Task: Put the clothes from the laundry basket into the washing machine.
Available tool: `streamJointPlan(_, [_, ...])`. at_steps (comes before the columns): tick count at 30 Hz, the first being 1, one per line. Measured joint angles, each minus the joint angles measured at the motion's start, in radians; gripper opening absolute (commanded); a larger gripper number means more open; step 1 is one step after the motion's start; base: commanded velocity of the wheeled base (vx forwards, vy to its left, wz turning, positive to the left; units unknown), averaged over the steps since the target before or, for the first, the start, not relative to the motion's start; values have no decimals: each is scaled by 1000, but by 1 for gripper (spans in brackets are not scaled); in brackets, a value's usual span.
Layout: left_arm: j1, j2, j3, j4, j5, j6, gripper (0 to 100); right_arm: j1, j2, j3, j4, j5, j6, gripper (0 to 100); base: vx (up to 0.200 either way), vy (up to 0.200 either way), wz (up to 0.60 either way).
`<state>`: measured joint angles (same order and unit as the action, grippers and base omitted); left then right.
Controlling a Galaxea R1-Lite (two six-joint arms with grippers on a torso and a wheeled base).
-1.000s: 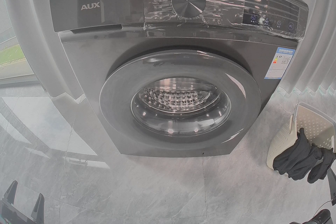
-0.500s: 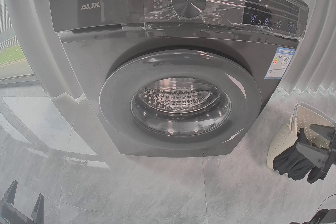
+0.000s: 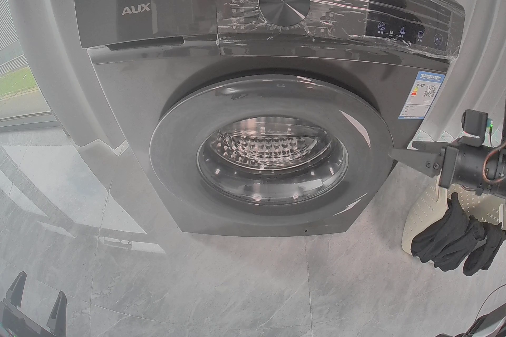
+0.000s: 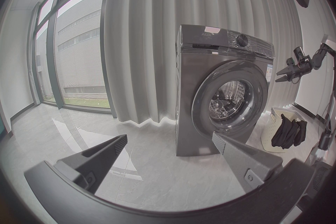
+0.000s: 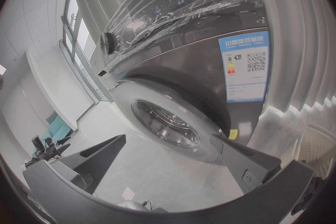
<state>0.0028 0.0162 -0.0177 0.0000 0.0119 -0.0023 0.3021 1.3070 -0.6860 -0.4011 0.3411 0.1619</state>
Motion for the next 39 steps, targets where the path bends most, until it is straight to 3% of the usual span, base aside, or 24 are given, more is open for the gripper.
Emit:
streamJointPlan(15, [0, 0, 0, 0, 0, 0, 100, -7, 188, -111, -36, 0, 4, 100, 0, 0, 0])
streamJointPlan(26, [0, 0, 0, 0, 0, 0, 100, 21, 201, -84, -41, -7, 1, 100, 0, 0, 0])
streamJointPlan(29, [0, 0, 0, 1, 0, 0, 100, 36, 188, -57, -26, 13, -6, 100, 0, 0, 0])
streamJointPlan(39, [0, 0, 0, 0, 0, 0, 100, -26, 175, -101, -48, -43, -14, 100, 0, 0, 0])
